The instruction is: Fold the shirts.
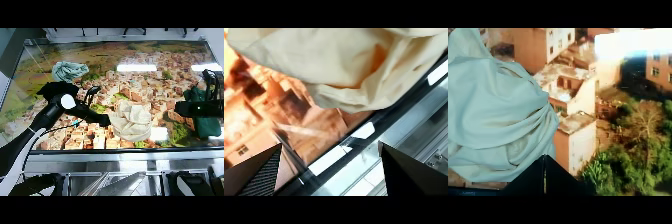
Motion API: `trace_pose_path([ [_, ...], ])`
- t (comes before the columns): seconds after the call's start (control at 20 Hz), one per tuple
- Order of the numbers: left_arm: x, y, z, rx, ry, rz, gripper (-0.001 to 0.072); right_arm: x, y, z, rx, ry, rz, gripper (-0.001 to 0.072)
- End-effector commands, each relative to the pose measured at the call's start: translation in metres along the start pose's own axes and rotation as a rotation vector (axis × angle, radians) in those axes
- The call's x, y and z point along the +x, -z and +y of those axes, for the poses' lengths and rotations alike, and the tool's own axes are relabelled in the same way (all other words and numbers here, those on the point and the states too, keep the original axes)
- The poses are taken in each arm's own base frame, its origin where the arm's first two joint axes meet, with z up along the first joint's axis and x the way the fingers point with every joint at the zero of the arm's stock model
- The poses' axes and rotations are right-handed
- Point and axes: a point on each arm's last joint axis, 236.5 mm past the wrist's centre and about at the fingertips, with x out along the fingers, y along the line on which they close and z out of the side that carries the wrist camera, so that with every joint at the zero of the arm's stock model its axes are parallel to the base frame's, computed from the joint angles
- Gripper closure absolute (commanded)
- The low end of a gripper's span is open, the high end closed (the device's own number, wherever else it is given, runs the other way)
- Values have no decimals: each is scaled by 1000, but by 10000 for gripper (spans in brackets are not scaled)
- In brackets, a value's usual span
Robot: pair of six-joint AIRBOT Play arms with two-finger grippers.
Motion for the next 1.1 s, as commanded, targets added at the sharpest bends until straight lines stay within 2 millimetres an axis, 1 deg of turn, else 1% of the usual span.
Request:
trace_pose_path([
  [0.0,24,-7,48,-178,118,-106,36,0,1,19,13,-82,8,687],
  [0.1,36,-26,60,-263,201,-152,36,-1,4,31,25,-131,21,686],
  [0.2,48,-38,64,-302,258,-153,36,-2,10,35,20,-144,44,687],
  [0.35,70,-52,55,-278,299,-108,36,-1,16,43,-4,-155,68,686],
  [0.5,98,-60,38,-242,316,-62,36,0,20,51,-30,-167,79,687],
  [0.55,107,-61,32,-236,326,-40,81,1,21,53,-35,-169,82,686],
  [0.65,116,-62,22,-208,344,-11,429,1,21,52,-35,-169,81,686],
  [0.7,115,-63,18,-197,354,-7,628,1,21,51,-36,-165,81,686],
  [0.75,108,-67,13,-181,368,-10,692,1,21,51,-42,-165,80,687],
  [0.8,97,-71,9,-163,380,-17,692,1,21,51,-55,-165,81,686],
  [0.85,81,-77,4,-138,391,-32,692,3,22,51,-55,-166,88,687],
  [0.95,45,-87,-6,-99,417,-74,693,7,29,49,-52,-163,136,686],
  [1.05,11,-91,-17,-55,435,-109,693,19,17,46,-35,-159,112,685],
])
